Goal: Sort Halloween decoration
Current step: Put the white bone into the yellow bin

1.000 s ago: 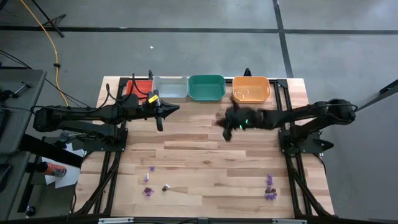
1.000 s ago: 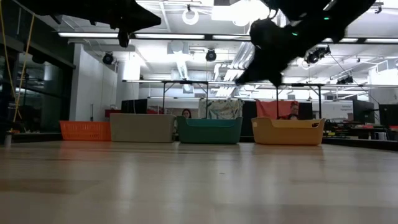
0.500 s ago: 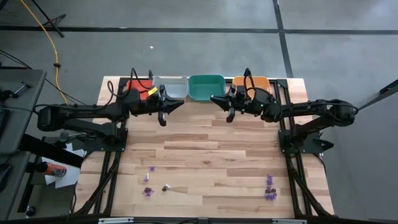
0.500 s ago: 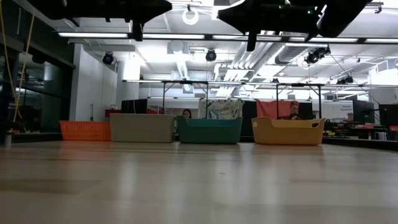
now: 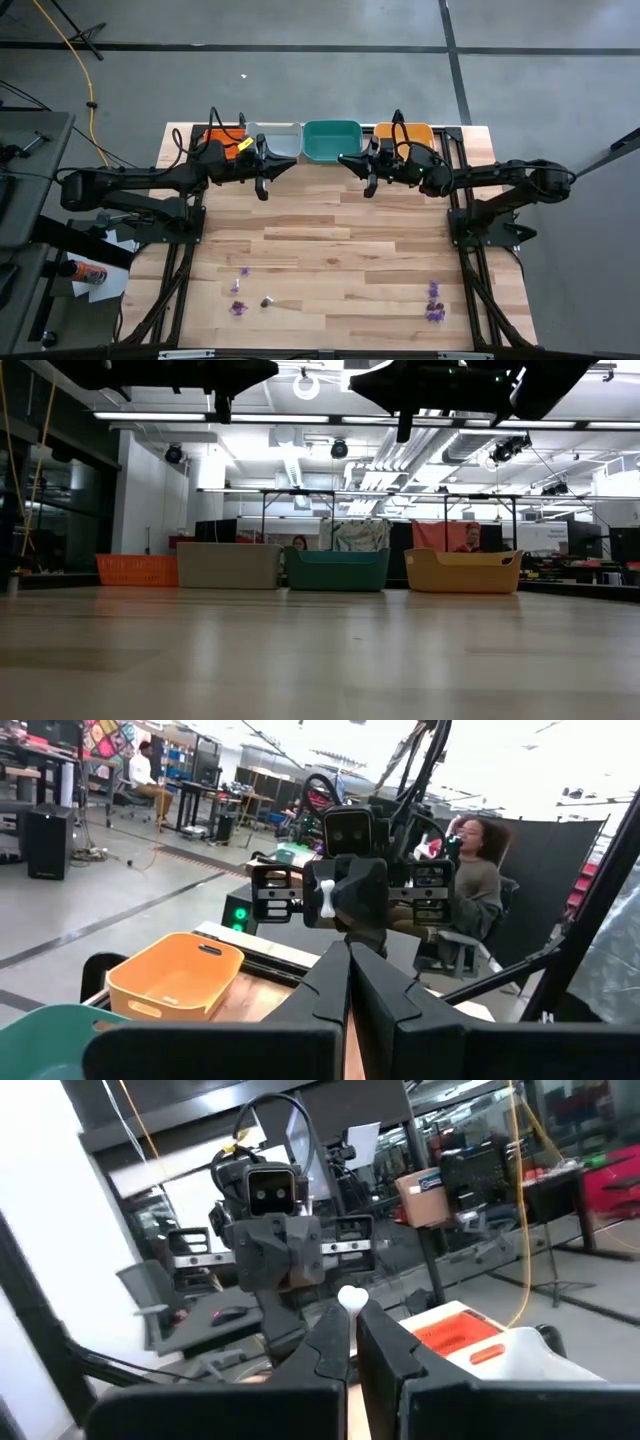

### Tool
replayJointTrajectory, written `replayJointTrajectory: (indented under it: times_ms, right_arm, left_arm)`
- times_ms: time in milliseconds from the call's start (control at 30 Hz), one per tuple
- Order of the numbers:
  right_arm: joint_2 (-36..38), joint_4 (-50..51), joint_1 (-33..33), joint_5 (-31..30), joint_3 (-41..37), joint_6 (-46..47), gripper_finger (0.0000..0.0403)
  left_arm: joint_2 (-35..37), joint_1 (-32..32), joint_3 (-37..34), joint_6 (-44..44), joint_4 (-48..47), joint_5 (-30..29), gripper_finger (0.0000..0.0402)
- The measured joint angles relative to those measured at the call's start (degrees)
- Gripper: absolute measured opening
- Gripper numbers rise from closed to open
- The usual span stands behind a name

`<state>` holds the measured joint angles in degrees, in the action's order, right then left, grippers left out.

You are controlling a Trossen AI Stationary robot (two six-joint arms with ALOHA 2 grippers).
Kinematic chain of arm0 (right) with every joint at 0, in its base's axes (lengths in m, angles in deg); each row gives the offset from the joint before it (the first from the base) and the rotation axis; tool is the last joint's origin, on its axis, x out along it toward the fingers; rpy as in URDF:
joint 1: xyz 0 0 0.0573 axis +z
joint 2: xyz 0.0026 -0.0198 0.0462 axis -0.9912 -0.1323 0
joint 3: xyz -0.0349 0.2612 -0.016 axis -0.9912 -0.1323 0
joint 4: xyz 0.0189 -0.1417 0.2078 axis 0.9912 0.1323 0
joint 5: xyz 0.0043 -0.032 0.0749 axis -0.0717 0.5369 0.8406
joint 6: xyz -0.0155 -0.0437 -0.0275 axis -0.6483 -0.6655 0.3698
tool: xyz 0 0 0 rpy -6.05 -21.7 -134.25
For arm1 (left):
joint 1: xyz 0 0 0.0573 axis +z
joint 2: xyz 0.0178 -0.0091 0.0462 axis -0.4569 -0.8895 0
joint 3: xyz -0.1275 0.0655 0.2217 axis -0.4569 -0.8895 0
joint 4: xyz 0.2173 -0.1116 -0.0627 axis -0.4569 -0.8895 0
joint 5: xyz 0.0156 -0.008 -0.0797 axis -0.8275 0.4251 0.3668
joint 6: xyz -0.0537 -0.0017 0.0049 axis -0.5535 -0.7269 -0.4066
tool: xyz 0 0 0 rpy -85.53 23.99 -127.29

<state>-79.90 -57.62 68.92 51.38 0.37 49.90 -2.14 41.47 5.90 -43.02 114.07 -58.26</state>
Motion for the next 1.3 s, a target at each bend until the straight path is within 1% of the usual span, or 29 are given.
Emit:
replayJointTrajectory:
  times_ms: [67, 133, 200, 267, 333, 367, 433, 500, 600, 667, 767, 900, 1033, 1100, 1167, 1300]
  right_arm:
    - [0.0, 3.1, -1.3, -1.8, 1.5, -1.6, 0.0]
    - [0.0, 11.5, -4.2, -4.0, 5.2, -2.7, 0.0]
    - [-0.1, 24.6, -7.9, -5.3, 10.5, -4.3, 0.0]
    - [-1.2, 39.4, -11.5, -7.9, 16.7, -7.1, 0.0]
    - [-2.9, 54.1, -14.9, -13.1, 22.0, -8.6, 0.0]
    - [-4.0, 59.9, -16.7, -16.0, 24.2, -8.7, 0.0]
    - [-6.0, 69.1, -20.3, -20.5, 27.1, -8.1, 0.0]
    - [-7.6, 75.0, -23.8, -22.0, 27.9, -6.6, 0.0]
    - [-9.2, 80.2, -28.6, -20.0, 25.3, -2.1, 0.0]
    - [-9.5, 80.6, -31.3, -18.0, 22.1, 0.6, 0.0]
    - [-9.5, 79.8, -34.3, -16.6, 17.1, 4.9, 0.0]
    - [-9.5, 77.5, -36.6, -14.1, 12.8, 10.4, 0.0]
    - [-9.5, 76.7, -37.2, -12.8, 11.2, 15.6, 0.0006]
    - [-9.5, 77.1, -37.2, -12.9, 11.1, 15.7, 0.0019]
    - [-9.5, 77.0, -37.2, -13.0, 11.1, 15.4, 0.004]
    - [-9.5, 77.0, -37.2, -13.2, 11.1, 17.7, 0.01]
  left_arm:
    - [0.0, 0.0, 0.0, 0.0, 0.0, -0.3, 0.0]
    - [0.0, 0.0, 0.0, 0.0, 0.0, -0.7, 0.0]
    - [0.0, 0.0, 0.0, 0.0, 0.0, -1.1, 0.0]
    - [0.0, 0.0, 0.0, 0.0, 0.0, -1.2, 0.0]
    - [0.0, 0.0, 0.0, 0.0, 0.0, -1.2, 0.0]
    - [0.0, 0.0, 0.0, 0.0, 0.0, -1.2, 0.0]
    - [0.0, 0.0, 0.0, 0.0, 0.0, -1.2, 0.0]
    - [0.0, 0.0, 0.0, 0.0, -0.2, -1.2, 0.0]
    - [0.0, 0.0, 0.0, 0.0, -0.8, -1.4, 0.0]
    - [0.0, 0.0, 0.0, 0.0, -0.9, -1.5, 0.0]
    - [0.0, 0.0, 0.0, 0.0, -0.9, -1.5, 0.0]
    - [0.0, 0.0, 0.0, 0.2, -0.9, -2.8, 0.0]
    - [0.0, 0.0, 0.0, 1.5, -0.9, -4.7, 0.0]
    - [0.0, 0.0, 0.0, 1.6, -0.9, -4.9, 0.0]
    - [0.0, 0.0, 0.0, 1.6, -1.0, -5.0, 0.0]
    - [0.0, 0.0, 0.0, 1.6, -1.6, -5.0, 0.0]
